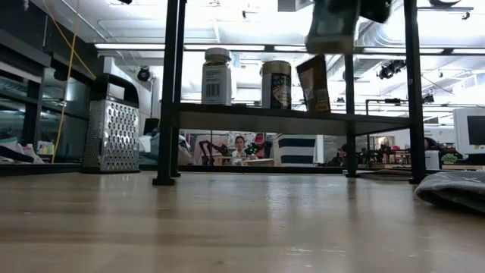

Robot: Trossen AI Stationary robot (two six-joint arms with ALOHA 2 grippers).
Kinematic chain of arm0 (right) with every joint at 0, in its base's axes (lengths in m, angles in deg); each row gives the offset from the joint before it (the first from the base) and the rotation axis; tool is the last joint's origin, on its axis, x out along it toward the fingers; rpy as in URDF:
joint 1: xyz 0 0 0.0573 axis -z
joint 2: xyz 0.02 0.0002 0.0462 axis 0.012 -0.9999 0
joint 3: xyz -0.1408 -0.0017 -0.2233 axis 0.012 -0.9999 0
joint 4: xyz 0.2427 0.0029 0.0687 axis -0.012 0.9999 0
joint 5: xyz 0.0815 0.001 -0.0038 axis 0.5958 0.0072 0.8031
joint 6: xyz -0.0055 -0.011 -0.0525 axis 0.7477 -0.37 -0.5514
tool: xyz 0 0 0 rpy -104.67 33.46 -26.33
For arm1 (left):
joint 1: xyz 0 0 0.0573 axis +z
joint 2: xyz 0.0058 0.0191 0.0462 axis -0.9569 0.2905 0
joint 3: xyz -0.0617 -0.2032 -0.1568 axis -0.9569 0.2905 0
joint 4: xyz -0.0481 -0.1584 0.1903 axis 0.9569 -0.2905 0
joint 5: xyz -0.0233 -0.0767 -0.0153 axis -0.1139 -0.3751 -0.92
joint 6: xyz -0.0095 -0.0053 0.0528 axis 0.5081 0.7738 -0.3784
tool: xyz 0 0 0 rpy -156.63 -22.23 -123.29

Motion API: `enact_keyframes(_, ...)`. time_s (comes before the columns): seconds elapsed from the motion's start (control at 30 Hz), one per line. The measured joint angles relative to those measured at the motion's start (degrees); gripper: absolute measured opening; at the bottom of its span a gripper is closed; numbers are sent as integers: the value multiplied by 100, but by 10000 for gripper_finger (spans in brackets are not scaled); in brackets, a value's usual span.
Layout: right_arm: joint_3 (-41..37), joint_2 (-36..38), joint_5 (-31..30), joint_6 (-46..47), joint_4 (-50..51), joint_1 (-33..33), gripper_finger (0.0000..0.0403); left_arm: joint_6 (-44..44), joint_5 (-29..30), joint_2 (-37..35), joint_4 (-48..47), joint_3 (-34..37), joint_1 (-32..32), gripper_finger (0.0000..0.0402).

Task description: Shelf spices

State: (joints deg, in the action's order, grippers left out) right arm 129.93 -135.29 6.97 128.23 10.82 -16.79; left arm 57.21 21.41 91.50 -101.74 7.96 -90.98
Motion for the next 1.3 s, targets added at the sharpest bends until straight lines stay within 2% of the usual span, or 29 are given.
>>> enact_keyframes(0.23,-2,-879,443,-1670,-433,-520,109,815,-12,5,233,1,-13,223)
enact_keyframes(0.43,-2,-1815,460,-2773,-1714,-784,109,1030,1,74,217,0,-15,223)
enact_keyframes(0.57,-2,-2364,440,-2863,-2344,-713,116,1026,1,154,212,1,-15,223)
enact_keyframes(0.77,-2,-2884,345,-2378,-2446,-638,174,777,-14,274,205,0,-15,223)
enact_keyframes(0.97,0,-2954,332,-2212,-2461,-617,215,359,-580,280,199,0,-20,223)
enact_keyframes(1.13,579,-2961,68,-1939,-1580,-581,240,202,-633,264,199,1,-20,223)
enact_keyframes(1.3,1868,-2955,-870,-1270,512,-586,249,-102,-582,264,197,0,-20,223)
